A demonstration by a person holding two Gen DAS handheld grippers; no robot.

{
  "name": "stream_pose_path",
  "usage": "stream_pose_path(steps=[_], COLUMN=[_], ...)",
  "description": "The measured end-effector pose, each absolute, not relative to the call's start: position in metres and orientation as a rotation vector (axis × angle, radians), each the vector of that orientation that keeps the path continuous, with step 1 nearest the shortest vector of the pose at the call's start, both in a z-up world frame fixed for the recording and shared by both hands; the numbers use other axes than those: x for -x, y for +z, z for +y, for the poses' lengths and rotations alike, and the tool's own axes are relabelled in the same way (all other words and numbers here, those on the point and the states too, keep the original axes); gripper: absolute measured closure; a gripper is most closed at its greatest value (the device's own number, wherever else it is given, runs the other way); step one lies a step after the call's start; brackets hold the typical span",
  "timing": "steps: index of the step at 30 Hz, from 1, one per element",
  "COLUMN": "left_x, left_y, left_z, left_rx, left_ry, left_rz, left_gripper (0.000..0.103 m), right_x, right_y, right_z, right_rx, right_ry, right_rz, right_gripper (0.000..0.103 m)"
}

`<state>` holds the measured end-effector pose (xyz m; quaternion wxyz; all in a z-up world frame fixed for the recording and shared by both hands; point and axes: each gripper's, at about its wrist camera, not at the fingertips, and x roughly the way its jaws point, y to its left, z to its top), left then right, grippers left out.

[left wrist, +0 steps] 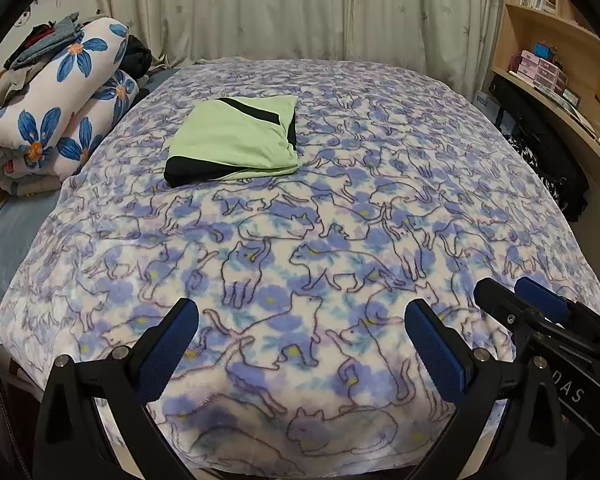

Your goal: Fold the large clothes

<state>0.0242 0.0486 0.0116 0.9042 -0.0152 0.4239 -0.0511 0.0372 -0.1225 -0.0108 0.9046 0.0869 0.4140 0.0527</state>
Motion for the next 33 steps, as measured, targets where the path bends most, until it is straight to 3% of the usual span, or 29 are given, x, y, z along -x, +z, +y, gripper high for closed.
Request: stream_pose_path(steps=[33], left_x=[-0.028], left_y=[-0.001], left_z=[0.050], left_rx=[0.049], left_ry=[-0.074], left_rz=[0.907], left_gripper=[0.001], right_x=[-0.041], right_y=[-0.020], right_z=[-0.116], right_rx=[-0.178], right_ry=[0.064], right_rz=[0.871], right_gripper=[0.042])
